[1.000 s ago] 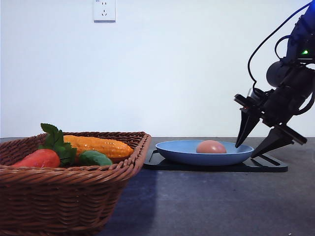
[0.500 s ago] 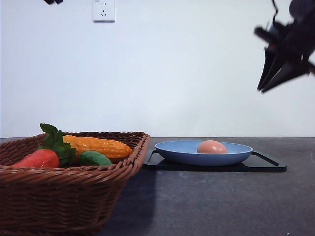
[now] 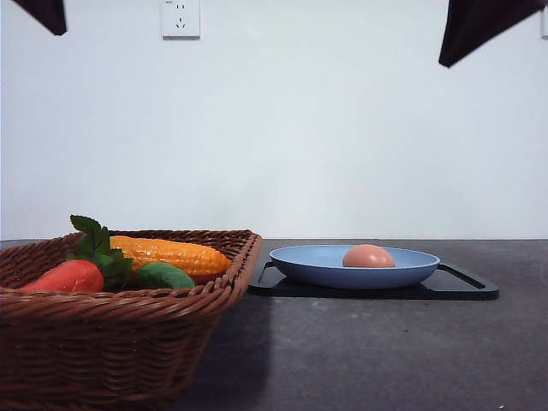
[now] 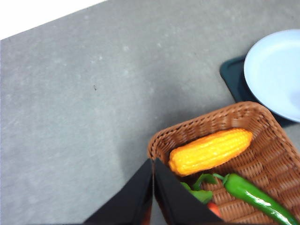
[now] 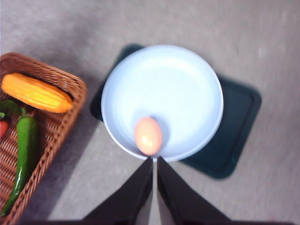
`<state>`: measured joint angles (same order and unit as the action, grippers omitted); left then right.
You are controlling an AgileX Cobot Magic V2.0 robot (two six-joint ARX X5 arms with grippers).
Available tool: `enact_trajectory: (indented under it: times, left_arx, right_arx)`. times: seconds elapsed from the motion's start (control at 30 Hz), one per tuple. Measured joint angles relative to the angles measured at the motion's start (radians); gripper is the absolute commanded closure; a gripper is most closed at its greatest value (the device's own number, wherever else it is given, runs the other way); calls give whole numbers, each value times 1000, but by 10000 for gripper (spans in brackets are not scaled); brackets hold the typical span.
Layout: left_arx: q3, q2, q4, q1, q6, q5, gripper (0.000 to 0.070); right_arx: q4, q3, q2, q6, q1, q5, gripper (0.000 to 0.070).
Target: Transfer egg from basket to plate and serve
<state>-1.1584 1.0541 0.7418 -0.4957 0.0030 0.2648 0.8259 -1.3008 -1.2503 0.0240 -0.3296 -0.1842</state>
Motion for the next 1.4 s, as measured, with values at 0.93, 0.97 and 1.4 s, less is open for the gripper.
enact_trajectory:
  times: [0.93,0.97,1.4]
  left_arx:
    - [606,-577,-259,20,-228,-28,700]
    - [606,-577,-260,20,-228,-28,700]
    - [607,-707,-221,68,-196,-29,700]
  right_arx:
    - [-554,719,518,8,-168,211,700]
    - [-554,719,518,8,-168,211,700]
    - [-554,719,518,9,-168,211,700]
